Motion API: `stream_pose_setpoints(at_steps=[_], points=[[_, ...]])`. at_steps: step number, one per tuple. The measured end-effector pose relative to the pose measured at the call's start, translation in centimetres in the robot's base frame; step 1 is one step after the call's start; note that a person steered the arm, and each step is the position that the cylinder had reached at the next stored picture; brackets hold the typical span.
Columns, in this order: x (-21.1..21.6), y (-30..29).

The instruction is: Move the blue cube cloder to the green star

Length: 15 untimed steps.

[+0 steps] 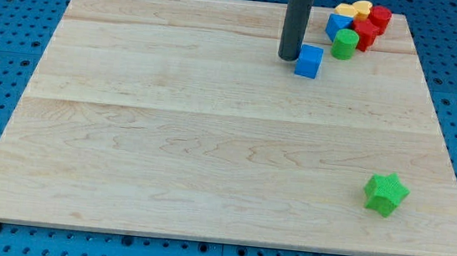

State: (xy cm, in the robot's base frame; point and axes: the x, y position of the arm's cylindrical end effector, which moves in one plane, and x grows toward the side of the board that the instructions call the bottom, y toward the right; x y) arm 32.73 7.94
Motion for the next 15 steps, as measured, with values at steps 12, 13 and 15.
stream_pose_setpoints(at_steps=[12,13,15], points=[[12.6,3.6],[12.6,4.2],[13.0,6.9]])
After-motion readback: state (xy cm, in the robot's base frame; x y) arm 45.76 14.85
